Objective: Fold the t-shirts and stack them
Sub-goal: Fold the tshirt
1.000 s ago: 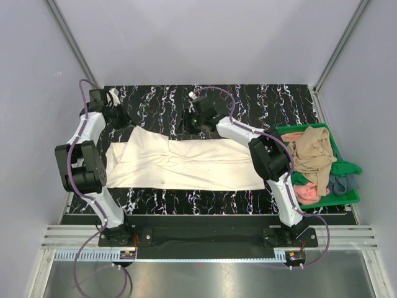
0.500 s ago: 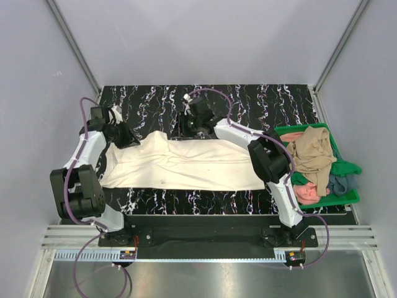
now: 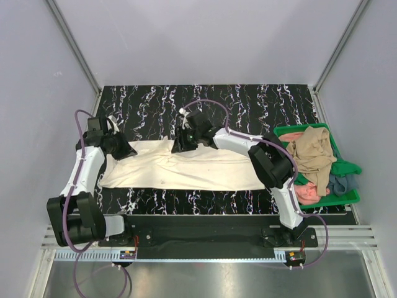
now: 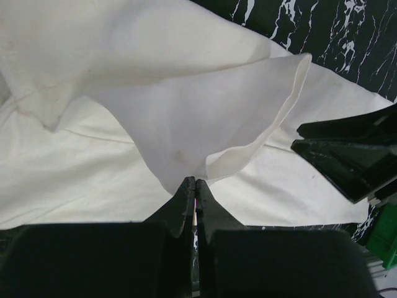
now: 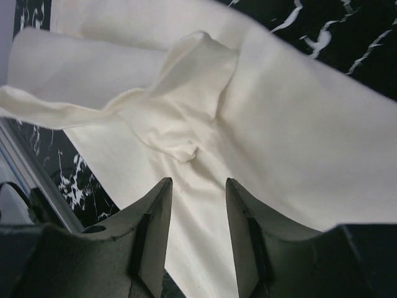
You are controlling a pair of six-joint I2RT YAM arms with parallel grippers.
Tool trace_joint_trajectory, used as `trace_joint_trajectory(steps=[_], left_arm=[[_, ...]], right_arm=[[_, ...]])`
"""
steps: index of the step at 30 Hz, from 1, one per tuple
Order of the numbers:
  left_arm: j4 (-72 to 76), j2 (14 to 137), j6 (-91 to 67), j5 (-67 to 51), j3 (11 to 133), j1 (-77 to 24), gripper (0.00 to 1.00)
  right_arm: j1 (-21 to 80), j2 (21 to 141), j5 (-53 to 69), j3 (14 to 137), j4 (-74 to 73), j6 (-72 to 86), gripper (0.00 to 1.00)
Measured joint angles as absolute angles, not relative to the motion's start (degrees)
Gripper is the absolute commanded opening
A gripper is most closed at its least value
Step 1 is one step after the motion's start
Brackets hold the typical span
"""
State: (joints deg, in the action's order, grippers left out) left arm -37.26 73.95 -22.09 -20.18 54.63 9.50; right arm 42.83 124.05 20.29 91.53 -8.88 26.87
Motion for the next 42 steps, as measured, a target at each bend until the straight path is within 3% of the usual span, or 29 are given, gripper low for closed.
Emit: trace_joint_trajectory(steps=[8,15,25,42], left_arm=[[-39.7,67.5,-22.5,-18.6,52.6,9.5,0.0],[-41.2,68.5,-23.6,-18.2,47.2,9.1,0.0],[-40.6,69.8,-24.8,-15.9,45.0,8.3,0.0],[-39.1,70.7,-25.8,-14.7,44.7,8.3,0.0]], right_arm=[[50.9,117.5,12.8,83.3,-8.4,20.6,0.48],[50.2,113.4,7.9,79.1,-8.4,23.3,0.47],[50.0,117.4,7.2,84.5,-8.3,35.7,0.42],[50.0,125.6,7.5,90.9,-8.3,37.4,0.4]])
